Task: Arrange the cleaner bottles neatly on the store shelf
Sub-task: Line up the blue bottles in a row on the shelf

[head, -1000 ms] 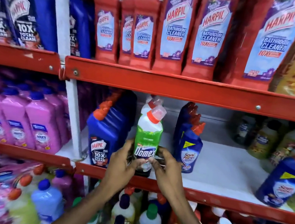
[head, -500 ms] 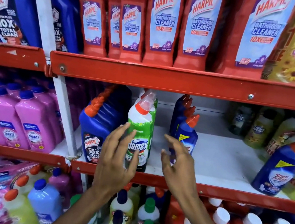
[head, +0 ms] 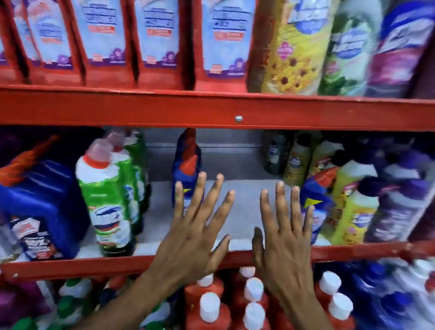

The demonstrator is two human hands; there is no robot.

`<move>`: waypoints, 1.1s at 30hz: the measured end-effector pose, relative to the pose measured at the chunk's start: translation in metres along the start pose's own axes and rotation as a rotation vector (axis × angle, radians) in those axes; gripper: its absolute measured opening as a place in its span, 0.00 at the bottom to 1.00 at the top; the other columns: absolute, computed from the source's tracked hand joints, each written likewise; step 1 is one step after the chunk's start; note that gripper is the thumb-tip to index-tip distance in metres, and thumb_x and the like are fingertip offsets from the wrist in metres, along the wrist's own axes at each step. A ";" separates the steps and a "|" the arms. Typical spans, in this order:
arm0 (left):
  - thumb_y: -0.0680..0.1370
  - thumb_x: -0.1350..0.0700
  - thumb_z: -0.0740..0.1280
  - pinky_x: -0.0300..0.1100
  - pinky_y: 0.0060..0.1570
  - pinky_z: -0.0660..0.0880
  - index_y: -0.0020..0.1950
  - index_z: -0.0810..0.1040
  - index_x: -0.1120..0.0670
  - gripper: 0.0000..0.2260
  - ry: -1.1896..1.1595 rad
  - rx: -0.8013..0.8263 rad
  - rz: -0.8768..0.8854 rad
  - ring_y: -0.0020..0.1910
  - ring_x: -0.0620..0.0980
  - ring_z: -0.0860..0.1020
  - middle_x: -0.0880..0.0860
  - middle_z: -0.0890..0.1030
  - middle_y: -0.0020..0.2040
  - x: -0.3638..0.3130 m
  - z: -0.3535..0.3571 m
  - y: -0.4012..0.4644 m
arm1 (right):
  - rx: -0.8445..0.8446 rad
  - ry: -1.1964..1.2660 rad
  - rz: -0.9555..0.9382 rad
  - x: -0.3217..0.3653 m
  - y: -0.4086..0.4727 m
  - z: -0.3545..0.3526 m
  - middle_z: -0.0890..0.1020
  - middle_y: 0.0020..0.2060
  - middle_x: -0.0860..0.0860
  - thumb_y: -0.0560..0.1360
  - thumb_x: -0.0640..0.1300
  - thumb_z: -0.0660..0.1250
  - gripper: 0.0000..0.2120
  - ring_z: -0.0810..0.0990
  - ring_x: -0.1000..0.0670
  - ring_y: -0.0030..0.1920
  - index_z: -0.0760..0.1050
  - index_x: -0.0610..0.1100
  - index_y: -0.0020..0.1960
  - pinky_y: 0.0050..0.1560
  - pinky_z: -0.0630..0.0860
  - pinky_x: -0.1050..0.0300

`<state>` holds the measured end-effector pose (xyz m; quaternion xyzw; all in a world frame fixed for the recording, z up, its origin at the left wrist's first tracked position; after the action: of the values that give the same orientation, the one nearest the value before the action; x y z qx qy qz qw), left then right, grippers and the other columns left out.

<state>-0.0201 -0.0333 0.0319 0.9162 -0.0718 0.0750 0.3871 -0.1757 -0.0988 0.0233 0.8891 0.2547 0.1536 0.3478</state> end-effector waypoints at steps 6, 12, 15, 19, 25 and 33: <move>0.81 0.44 0.61 0.72 0.78 0.54 0.83 0.52 0.55 0.35 -0.091 0.088 0.055 0.84 0.62 0.49 0.58 0.55 0.85 -0.058 0.048 0.038 | -0.019 0.054 0.103 -0.073 -0.013 -0.009 0.55 0.82 0.41 0.75 0.38 0.65 0.36 0.51 0.38 0.82 0.56 0.41 0.81 0.79 0.57 0.33; 0.80 0.43 0.59 0.62 0.82 0.47 0.83 0.51 0.55 0.35 -0.303 0.234 -0.059 0.85 0.56 0.47 0.55 0.53 0.85 -0.094 0.093 0.067 | 0.085 0.341 0.235 -0.116 -0.019 0.009 0.47 0.83 0.47 0.81 0.41 0.58 0.35 0.46 0.51 0.83 0.44 0.42 0.82 0.81 0.45 0.62; 0.80 0.43 0.63 0.54 0.81 0.61 0.82 0.54 0.53 0.34 -0.548 0.306 -0.230 0.83 0.54 0.60 0.54 0.61 0.83 -0.103 0.115 0.073 | 0.113 0.488 0.323 -0.129 -0.019 0.020 0.53 0.83 0.47 0.81 0.43 0.59 0.34 0.54 0.50 0.82 0.45 0.42 0.82 0.78 0.56 0.61; 0.77 0.50 0.72 0.34 0.53 0.77 0.70 0.72 0.50 0.22 -0.826 0.287 -0.472 0.58 0.47 0.82 0.50 0.83 0.65 -0.105 0.128 0.079 | 0.136 0.672 0.384 -0.136 -0.006 0.027 0.74 0.73 0.43 0.78 0.35 0.62 0.28 0.74 0.44 0.71 0.62 0.41 0.77 0.69 0.72 0.56; 0.75 0.59 0.74 0.20 0.45 0.74 0.62 0.77 0.52 0.17 -0.947 0.191 -0.606 0.46 0.30 0.82 0.48 0.87 0.54 -0.091 0.117 0.069 | 0.103 0.804 0.435 -0.126 0.001 0.026 0.86 0.57 0.47 0.78 0.35 0.66 0.16 0.84 0.48 0.56 0.76 0.43 0.65 0.58 0.80 0.53; 0.78 0.58 0.72 0.27 0.51 0.77 0.66 0.73 0.46 0.19 -0.920 -0.055 -0.645 0.55 0.36 0.83 0.42 0.85 0.55 -0.013 0.054 0.010 | 0.121 1.021 0.320 -0.029 0.011 0.030 0.85 0.52 0.58 0.77 0.36 0.68 0.17 0.83 0.66 0.51 0.77 0.50 0.63 0.51 0.76 0.74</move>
<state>-0.0307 -0.0785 -0.0010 0.8196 0.0484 -0.4563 0.3430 -0.1823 -0.1387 0.0066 0.7476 0.2613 0.6023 0.1001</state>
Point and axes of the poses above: each hand's wrist, its own y-axis towards the middle knuckle, its own z-axis out of the palm, x = y × z, the point moved 5 cm from there along y, towards the middle knuckle
